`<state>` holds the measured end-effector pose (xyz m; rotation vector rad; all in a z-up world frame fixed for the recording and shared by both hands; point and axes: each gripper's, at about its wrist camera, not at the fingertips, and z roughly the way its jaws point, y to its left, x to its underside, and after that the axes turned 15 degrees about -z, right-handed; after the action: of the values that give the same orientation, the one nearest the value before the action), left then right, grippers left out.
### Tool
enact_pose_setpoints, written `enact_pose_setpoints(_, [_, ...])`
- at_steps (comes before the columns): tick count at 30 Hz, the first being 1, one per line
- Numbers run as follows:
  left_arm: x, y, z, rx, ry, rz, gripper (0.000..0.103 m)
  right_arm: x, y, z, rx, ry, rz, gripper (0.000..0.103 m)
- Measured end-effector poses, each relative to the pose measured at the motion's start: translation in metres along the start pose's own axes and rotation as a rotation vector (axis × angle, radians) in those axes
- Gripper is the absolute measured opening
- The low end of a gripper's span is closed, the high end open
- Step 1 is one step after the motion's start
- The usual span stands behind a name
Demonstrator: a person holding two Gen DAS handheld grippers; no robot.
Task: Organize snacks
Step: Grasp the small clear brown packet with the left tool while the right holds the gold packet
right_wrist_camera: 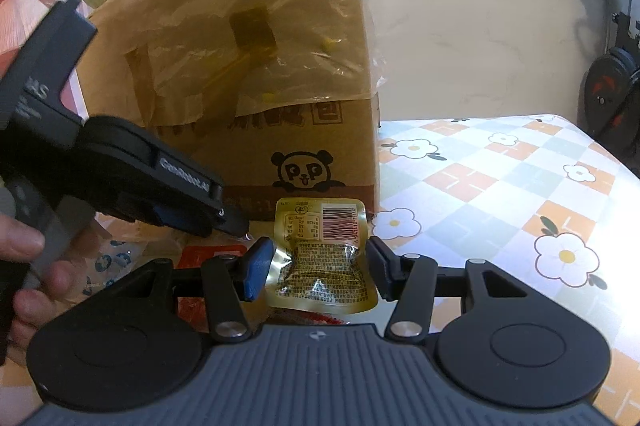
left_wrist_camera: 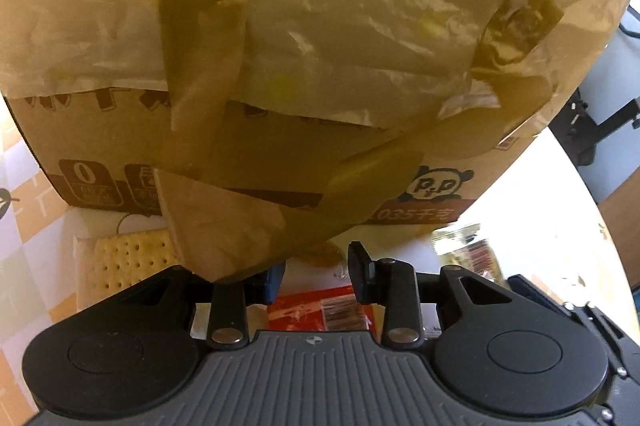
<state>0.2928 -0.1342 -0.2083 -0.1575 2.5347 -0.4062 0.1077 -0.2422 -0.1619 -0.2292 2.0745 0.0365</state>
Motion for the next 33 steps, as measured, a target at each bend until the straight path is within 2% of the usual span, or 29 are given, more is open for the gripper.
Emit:
enact_pose_setpoints(8, [0.0, -0.007, 0.02, -0.003, -0.008, 0.026, 0.037, 0.0, 0.002, -0.001, -0.006, 0.0, 0.017, 0.054])
enact_pose_setpoints(14, [-0.006, 0.001, 0.024, 0.025, 0.013, -0.041, 0.037, -0.001, 0.003, 0.0, -0.007, 0.002, 0.011, 0.054])
enact_pose_setpoints(19, [-0.009, 0.006, 0.025, 0.023, 0.016, -0.052, 0.04, -0.001, 0.002, 0.001, -0.009, 0.006, 0.01, 0.054])
enact_pose_setpoints(25, [-0.007, -0.001, 0.026, 0.008, -0.003, -0.022, 0.041, -0.001, 0.002, 0.003, -0.013, 0.014, 0.005, 0.054])
enact_pose_setpoints(26, [-0.007, -0.001, 0.027, 0.009, -0.004, -0.025, 0.041, -0.002, 0.002, 0.004, -0.013, 0.015, 0.005, 0.054])
enact_pose_setpoints(27, [-0.007, 0.0, 0.026, 0.01, -0.006, -0.021, 0.035, -0.002, 0.002, 0.004, -0.014, 0.015, 0.005, 0.054])
enact_pose_setpoints(29, [-0.005, 0.003, 0.021, 0.009, -0.009, -0.004, 0.035, -0.002, 0.001, 0.004, -0.015, 0.016, 0.006, 0.054])
enact_pose_setpoints(31, [0.001, 0.008, 0.018, 0.042, -0.001, 0.003, 0.023, -0.002, 0.0, 0.005, -0.018, 0.016, 0.007, 0.054])
enact_pose_setpoints(33, [0.008, 0.009, 0.014, 0.057, 0.0, 0.051, 0.02, -0.002, 0.0, 0.005, -0.019, 0.016, 0.007, 0.054])
